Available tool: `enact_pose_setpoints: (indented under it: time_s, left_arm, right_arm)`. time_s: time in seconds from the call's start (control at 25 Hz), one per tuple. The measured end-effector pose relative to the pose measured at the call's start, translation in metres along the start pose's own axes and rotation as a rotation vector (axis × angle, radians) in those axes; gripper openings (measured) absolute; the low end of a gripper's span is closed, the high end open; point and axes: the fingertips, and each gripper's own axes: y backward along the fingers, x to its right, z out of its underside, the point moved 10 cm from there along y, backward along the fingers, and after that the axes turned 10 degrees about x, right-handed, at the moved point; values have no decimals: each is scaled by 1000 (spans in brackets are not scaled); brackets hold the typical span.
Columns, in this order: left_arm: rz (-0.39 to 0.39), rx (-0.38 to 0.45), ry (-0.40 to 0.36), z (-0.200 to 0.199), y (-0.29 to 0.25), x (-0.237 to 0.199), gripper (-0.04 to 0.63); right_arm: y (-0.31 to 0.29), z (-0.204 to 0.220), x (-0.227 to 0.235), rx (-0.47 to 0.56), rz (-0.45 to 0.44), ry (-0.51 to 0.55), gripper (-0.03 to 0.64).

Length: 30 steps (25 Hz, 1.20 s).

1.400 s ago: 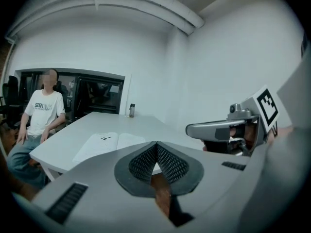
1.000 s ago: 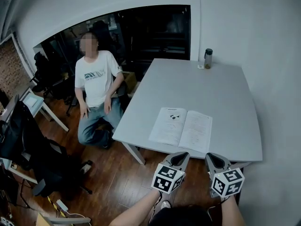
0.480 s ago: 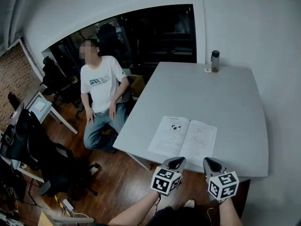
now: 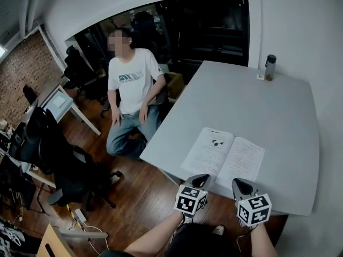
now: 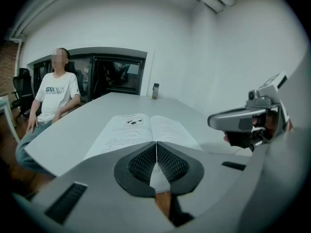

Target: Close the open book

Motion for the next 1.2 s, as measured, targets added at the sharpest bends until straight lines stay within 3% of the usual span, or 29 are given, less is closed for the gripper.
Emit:
enact_pose_setpoints:
  time_s: [0.28, 0.48, 0.68, 0.96, 1.2]
  left_arm:
    - [-77, -37, 29, 18, -10, -61, 8]
    - [-116, -60, 55, 26, -14, -98, 132]
    - [-100, -126, 42, 33, -27, -121, 230]
    - [-79, -237, 57, 34, -41, -130, 230]
    - [-83, -253, 41, 36, -47, -131, 230]
  right_arm:
    - [-41, 4, -13, -56, -13, 18, 5]
    - [-65, 6, -27, -87, -11, 20, 5]
    - [-83, 10, -37, -107, 4, 16, 5]
    - [-80, 11, -33, -118, 74, -10, 5]
    - [-79, 12, -29, -111, 93, -25, 5]
